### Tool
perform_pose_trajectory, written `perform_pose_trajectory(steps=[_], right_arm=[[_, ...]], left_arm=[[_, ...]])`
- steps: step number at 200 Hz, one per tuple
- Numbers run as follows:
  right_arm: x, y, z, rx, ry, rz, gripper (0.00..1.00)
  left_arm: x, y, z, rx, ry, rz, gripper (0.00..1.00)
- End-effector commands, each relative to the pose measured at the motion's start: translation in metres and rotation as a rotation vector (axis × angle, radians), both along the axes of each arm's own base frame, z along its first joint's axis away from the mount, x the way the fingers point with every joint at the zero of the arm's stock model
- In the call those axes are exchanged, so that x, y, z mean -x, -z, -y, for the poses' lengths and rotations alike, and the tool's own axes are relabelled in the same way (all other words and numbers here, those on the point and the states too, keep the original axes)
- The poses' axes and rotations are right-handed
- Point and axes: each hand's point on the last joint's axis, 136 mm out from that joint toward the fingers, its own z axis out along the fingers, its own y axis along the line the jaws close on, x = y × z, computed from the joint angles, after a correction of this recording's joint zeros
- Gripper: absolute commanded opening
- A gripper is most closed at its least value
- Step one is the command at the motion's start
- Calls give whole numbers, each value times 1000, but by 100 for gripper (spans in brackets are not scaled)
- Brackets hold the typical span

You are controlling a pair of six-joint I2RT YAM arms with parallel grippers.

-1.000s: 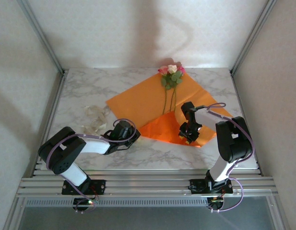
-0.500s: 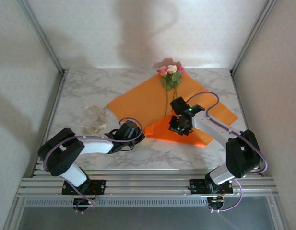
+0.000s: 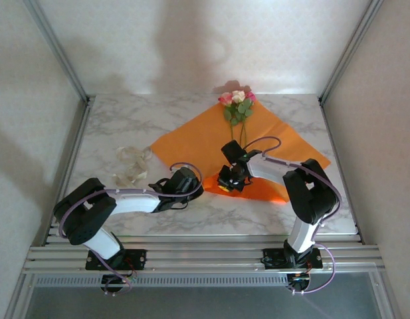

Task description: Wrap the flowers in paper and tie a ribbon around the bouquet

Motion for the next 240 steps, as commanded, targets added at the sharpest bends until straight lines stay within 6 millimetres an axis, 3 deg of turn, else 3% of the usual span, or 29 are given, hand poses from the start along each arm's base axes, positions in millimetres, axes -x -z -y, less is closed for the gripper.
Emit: perform_pose_trajectory(steps=[1,28,75,112,162,184,208,240], right_arm=[[15,24,9,40,27,-85,8],[21,37,13,32,41,-119,7],[17,38,9,-73,63,-126,9],[5,21,2,-203,81,-91,13],[-7,-7,14,-260,133,-41,19],[-10,-25,29,-230,151,-14,25],[-12,-42,60,-153,208,35,37],[-32,-77,89,-96,190,197,51]], left_arm=[[-5,-27,13,-69,63,103,0],[0,-38,34,-208,208,190,0],[12,-36,64,-386,425,298,0],[10,-25,73,-477,509,326,0],[9,-19,81,-532,563,348,0],[9,-17,84,-573,580,349,0],[7,-8,87,-646,607,339,0],[6,4,92,-788,661,342,0]])
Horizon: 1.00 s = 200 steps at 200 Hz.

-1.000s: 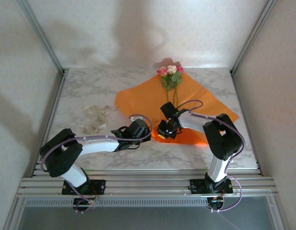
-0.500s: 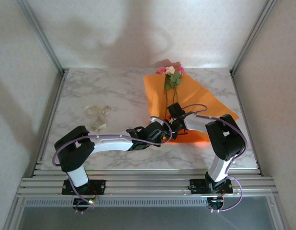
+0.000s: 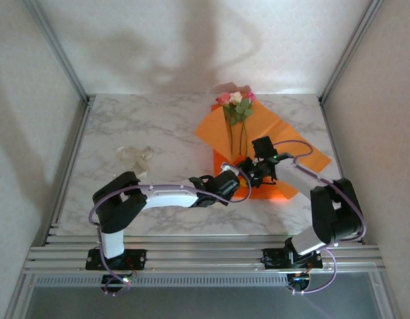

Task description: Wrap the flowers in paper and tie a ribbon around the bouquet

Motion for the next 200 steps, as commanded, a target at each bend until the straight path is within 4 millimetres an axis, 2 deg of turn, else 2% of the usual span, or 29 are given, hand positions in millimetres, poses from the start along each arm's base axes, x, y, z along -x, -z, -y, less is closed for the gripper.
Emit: perform_pose_trajectory(steps=[1,27,61,83,102,126,145,173,187,200], right_arm=[[-10,-26,22,89,-27,99,52],[-32,-56,23,140,-132,242,63],[-49,-78,40,208,-122,320,70],[-55,-89,41,213,-136,374,75],[-53,-74,41,229,-153,305,75],[-45,-46,57,275,-101,201,74],[-47,-37,59,230,-46,207,73],[-69,-35,44,160,-42,236,61],[-74,-30,45,172,-39,215,51],[-75,-21,47,188,-33,187,49]], left_arm=[[5,21,-11,-203,41,17,0],[6,29,-2,-326,93,61,0],[6,51,0,-449,128,53,0],[6,56,0,-477,141,51,0],[7,55,3,-474,149,52,0],[8,58,3,-474,151,44,0],[9,58,3,-471,149,37,0],[12,60,4,-472,155,33,0],[12,58,5,-472,158,40,0],[12,55,5,-470,156,48,0]])
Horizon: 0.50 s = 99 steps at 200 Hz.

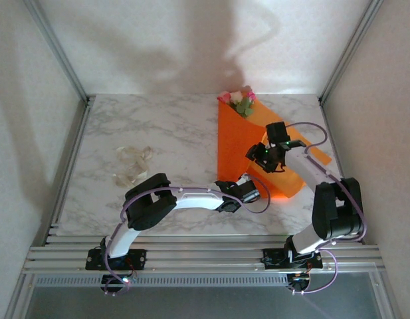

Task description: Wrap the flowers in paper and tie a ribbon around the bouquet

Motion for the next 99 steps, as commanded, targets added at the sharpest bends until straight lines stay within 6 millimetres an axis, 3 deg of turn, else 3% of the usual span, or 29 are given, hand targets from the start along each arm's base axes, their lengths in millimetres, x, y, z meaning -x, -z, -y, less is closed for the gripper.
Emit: perform_pose_trajectory(steps=[1,24,29,44,56,73,99], right_arm=[[-15,0,-3,-13,16,8,49],[-17,17,-2,0,21,-29,42],[-16,21,-2,1,21,-38,35],[-14,28,4,34,31,-64,0],[-10,32,14,79,34,-73,0],[-4,39,27,122,29,-93,0],[2,53,36,118,-3,-134,0]], left_arm=[[6,12,-11,-86,14,-11,0],[5,8,-11,-79,7,-3,0],[5,7,-10,-77,5,-1,0],[5,2,-10,-65,-4,8,4],[2,-11,-9,-41,-31,27,24],[0,-46,-7,66,-92,25,47],[12,-90,-9,345,-160,-154,60]])
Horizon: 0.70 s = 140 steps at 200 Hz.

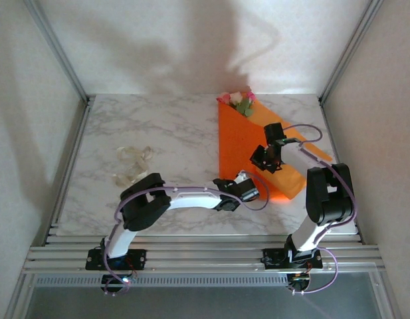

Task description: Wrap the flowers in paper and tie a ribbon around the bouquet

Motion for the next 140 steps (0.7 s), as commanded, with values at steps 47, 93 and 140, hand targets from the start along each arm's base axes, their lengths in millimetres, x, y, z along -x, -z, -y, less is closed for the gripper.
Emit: perform_pose_trajectory(steps=[47,93,140], right_arm=[[12,32,15,33,-60,-107,0],[9,34,11,3,-68,-107,0],[9,33,9,-7,-71,-109,0]], left_arm=[[-19,-61,-34,806,-299,-528,61],[-59,-32,-18,857,-256,-587,59],[-75,6,-11,808,-274,-600,53]])
